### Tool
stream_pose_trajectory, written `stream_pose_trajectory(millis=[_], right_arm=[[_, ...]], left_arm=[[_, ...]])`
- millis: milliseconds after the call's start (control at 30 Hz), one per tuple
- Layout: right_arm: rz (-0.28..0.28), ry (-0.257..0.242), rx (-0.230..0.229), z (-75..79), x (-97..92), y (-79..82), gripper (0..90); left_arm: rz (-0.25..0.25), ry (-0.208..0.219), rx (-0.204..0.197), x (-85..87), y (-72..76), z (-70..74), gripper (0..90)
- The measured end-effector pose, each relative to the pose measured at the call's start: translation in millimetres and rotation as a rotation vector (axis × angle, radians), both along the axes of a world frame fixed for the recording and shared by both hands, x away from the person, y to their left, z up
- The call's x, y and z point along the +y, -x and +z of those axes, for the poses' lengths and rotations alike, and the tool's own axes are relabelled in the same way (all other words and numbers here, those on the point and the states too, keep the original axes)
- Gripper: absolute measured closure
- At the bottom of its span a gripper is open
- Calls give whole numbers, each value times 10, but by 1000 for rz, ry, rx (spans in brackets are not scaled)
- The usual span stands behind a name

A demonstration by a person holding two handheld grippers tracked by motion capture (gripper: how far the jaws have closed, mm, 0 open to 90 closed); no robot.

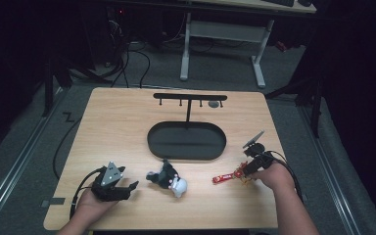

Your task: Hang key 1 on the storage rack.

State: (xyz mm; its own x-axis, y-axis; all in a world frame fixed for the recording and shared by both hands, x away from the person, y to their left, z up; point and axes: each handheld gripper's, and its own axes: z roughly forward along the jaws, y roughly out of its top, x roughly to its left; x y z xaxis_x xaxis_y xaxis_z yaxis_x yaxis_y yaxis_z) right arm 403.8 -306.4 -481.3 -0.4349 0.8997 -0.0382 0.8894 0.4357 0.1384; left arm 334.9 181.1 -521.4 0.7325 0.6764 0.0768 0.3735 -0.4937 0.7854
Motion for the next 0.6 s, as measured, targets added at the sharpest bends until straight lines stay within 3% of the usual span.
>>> stream_pose_trajectory(millis=[100,600], right_arm=[[16,-16,-4,-15,24,-2,627],[8,20,14,-26,92,9,657]], left_arm=[[1,0,1,-1,-6,-5,276],[0,4,1,-18,1,-8,278]])
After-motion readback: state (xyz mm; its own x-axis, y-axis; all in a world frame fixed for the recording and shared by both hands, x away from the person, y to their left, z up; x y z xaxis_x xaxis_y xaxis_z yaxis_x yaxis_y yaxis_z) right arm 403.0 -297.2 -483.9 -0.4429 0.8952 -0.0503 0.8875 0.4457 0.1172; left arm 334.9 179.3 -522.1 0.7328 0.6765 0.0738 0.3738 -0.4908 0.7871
